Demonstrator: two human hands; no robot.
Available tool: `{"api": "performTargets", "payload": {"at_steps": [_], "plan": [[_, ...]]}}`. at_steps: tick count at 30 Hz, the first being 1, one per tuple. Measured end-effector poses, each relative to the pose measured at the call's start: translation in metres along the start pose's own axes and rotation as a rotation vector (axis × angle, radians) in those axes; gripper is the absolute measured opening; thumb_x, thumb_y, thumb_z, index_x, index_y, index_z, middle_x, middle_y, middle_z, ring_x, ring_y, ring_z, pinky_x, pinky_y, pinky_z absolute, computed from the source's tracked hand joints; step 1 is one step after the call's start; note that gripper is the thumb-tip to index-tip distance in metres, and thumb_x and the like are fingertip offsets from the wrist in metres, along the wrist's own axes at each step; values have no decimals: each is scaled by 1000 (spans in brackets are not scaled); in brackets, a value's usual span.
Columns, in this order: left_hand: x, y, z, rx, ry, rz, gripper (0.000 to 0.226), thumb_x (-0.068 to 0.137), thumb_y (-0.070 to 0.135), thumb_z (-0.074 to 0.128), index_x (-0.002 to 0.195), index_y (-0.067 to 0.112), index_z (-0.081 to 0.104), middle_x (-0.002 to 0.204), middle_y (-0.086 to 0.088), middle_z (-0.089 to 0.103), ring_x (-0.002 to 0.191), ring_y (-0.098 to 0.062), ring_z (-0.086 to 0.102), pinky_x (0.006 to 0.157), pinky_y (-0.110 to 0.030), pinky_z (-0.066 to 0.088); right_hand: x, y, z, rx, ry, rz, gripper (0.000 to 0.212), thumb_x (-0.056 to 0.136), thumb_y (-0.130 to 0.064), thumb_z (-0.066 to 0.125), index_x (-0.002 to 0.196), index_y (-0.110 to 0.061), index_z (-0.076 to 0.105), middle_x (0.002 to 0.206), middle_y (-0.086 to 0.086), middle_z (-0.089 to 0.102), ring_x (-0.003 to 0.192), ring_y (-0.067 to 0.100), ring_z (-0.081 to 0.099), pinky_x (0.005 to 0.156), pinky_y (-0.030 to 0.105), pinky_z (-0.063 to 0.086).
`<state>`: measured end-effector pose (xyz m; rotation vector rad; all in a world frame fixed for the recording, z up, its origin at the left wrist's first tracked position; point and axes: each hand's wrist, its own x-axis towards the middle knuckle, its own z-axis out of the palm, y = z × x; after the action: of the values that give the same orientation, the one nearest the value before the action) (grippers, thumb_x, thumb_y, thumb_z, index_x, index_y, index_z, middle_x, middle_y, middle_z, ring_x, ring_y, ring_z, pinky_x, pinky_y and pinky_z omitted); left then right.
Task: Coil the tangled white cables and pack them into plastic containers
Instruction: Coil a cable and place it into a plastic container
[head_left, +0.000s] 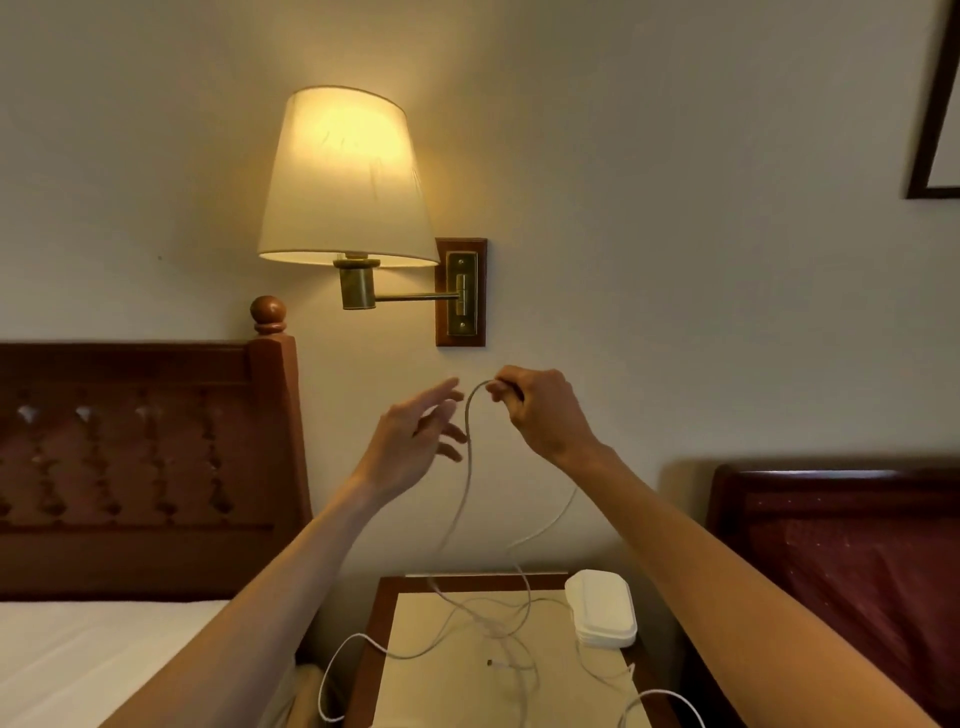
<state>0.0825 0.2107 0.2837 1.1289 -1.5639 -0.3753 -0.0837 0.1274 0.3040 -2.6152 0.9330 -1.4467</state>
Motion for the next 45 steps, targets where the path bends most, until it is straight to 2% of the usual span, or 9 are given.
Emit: {"api": "performTargets", "payload": {"at_steps": [6,12,19,23,27,37,40,42,45], "plan": [[13,8,-1,213,104,8,17,96,14,57,93,11,74,80,-3,71,54,0,57,55,-17,44,-6,4,-2,63,-67,-11,18,98,-20,54,97,-9,68,81,-5,65,67,6,57,68,12,45],[24,13,-52,-163,433,70,22,95,15,58,111,4,67,96,-9,71,81,-18,73,76,-26,59,-59,82,-4,97,-110,441,31,101,-11,44,75,-15,60,63,-5,61,58,17,58,66,36,48],[20,-19,-43,9,-62,-423,67,97,0,50,153,20,20,116,-4,53,94,-28,69,74,-35,60,-9,30,-32,346,139,313,30,101,-17,50,76,-9,66,57,2,61,51,13,59,57,26,56],[23,3,-24,274,128,-78,66,93,0,52,151,20,27,139,-6,50,59,-14,64,50,-20,51,17,7,-38,167,-8,72,22,98,-16,55,84,-12,71,66,-15,60,55,-4,55,60,7,41],[20,27,-2,137,-45,76,29,100,20,51,128,16,55,109,-1,65,57,-17,64,41,-26,49,18,0,-31,62,-53,-6,19,96,-16,56,96,-9,74,83,-8,64,67,-4,54,68,6,39],[12,-28,-70,156,573,-51,20,99,11,50,90,17,67,75,-4,64,60,-14,59,59,-24,51,-73,79,-31,125,-282,337,33,102,-20,46,73,-17,62,65,0,55,57,12,56,64,47,57],[9,-52,-88,320,324,-322,19,97,11,55,108,11,70,84,-2,70,53,-11,64,55,-23,55,-83,88,-36,284,-199,497,32,103,-16,43,77,-11,61,55,-3,50,48,9,55,69,51,59],[5,-51,-75,457,113,-499,39,93,-1,52,130,9,60,97,-4,69,69,-18,70,64,-27,59,-72,70,-35,398,-73,547,31,103,-18,43,80,-9,62,50,-6,45,43,8,47,63,41,60],[-3,-24,-33,564,118,-95,51,91,-3,52,140,10,48,139,-11,52,121,-24,56,103,-30,44,-50,33,-28,301,-12,412,31,101,-22,48,77,-13,66,44,-13,46,40,5,38,48,16,37]]}}
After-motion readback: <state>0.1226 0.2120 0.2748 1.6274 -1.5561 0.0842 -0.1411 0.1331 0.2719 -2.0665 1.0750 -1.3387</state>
